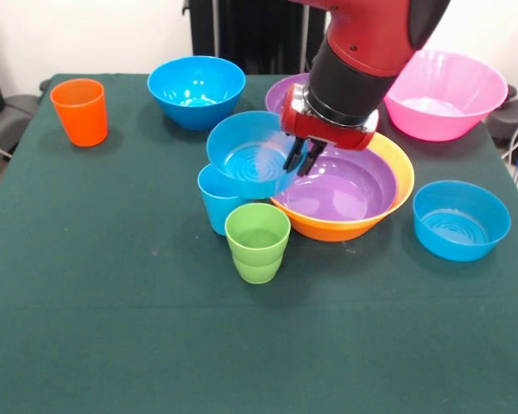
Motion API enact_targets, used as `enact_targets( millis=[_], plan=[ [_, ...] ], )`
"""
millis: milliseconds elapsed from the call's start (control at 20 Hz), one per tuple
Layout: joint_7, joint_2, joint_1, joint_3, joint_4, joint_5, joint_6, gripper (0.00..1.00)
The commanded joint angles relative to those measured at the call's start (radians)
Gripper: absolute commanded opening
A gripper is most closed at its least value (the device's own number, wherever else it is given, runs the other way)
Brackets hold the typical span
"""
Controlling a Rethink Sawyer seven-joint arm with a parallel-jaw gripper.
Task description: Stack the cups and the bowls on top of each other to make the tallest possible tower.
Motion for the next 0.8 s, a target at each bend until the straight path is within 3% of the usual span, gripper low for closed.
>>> enact_targets(
  millis=[50, 800],
  plan=[
    [-0.055, 0.005, 0.015, 0.083, -0.049, -0.086, -0.081, 0.0],
    [-0.051, 0.016, 0.007, 0.109, -0.051, -0.069, -0.101, 0.0]
  ],
)
